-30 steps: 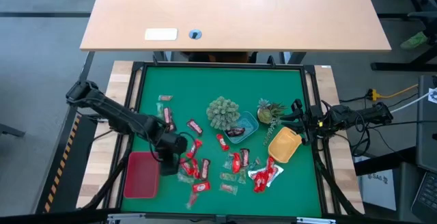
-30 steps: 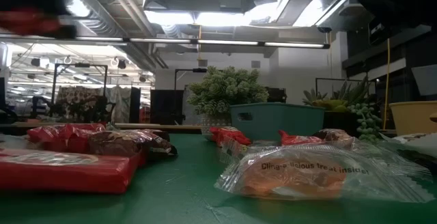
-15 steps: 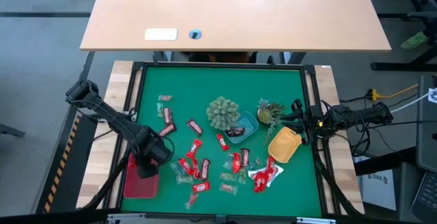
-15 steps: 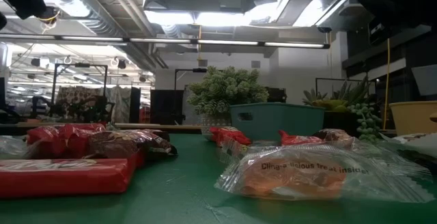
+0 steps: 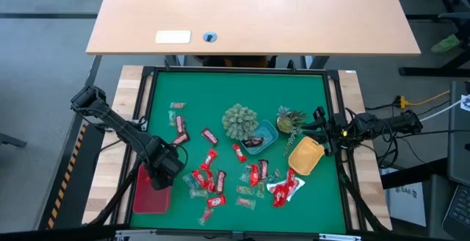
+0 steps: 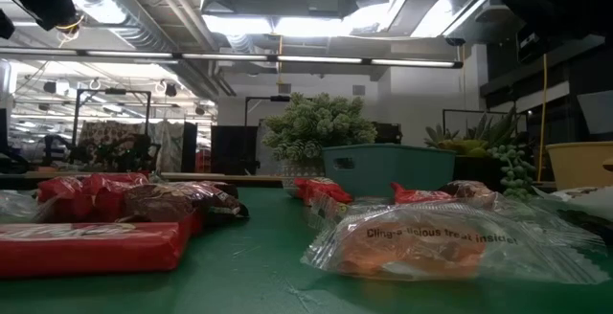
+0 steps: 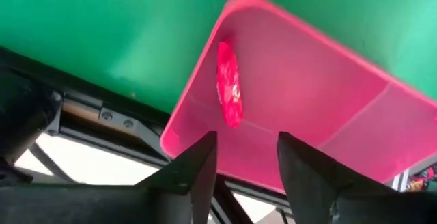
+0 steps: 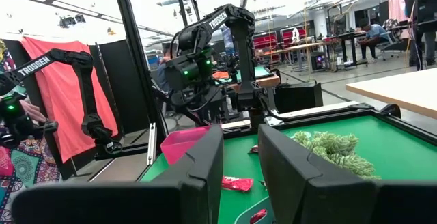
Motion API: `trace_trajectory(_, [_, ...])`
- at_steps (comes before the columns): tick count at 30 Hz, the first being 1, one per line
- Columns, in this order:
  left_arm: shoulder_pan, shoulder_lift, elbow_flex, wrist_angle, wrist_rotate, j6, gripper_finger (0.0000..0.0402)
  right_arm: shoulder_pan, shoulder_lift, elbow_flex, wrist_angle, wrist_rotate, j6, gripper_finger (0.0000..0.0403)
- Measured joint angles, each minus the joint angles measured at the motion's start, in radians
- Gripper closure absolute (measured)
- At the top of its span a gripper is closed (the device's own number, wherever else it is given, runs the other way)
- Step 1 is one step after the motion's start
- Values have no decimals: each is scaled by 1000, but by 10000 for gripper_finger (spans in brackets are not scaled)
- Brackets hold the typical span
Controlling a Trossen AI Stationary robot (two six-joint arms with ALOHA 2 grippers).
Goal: Organize candy in baskets
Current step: Put the red chocolate into the red bin
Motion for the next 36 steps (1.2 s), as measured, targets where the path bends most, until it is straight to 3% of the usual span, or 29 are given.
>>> trace_trajectory(12, [11,0,0,310,-225,0,237,0,0,0,0,0,0,308])
trace_trajectory(20, [63,6,0,559,-602,-31,236,0,0,0,0,0,0,308])
trace_trajectory(23, [88,23,0,622,-696,-44,236,0,0,0,0,0,0,308])
trace_trajectory(36, [159,216,0,692,-722,-130,236,0,0,0,0,0,0,308])
